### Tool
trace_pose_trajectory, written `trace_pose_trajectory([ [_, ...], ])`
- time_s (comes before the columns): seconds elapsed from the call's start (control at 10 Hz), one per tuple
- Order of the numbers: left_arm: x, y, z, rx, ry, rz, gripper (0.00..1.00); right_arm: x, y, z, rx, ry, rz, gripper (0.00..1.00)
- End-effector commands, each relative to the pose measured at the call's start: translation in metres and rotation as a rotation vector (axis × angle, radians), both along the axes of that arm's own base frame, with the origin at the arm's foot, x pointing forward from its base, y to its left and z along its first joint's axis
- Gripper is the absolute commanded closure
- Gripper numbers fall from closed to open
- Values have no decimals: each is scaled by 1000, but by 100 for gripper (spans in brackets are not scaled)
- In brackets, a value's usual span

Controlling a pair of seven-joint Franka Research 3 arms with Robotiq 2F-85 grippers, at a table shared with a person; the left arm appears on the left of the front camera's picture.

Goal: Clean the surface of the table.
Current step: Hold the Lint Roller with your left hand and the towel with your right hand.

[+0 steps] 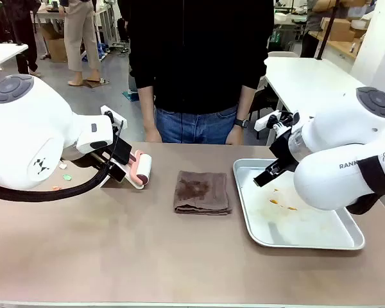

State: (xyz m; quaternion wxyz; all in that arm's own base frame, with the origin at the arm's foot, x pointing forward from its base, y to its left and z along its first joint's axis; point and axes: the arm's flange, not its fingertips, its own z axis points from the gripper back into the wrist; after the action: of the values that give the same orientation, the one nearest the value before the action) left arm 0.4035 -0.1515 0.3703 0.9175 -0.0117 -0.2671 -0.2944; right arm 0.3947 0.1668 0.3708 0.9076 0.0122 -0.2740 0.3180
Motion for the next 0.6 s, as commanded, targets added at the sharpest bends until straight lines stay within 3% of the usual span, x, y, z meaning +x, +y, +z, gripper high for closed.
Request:
trace_pose_trajectory([
  [0.0,0,0,0,0,0,0,0,0,0,0,0,0,0,0],
  [0.5,0,0,0,0,0,0,0,0,0,0,0,0,0,0],
])
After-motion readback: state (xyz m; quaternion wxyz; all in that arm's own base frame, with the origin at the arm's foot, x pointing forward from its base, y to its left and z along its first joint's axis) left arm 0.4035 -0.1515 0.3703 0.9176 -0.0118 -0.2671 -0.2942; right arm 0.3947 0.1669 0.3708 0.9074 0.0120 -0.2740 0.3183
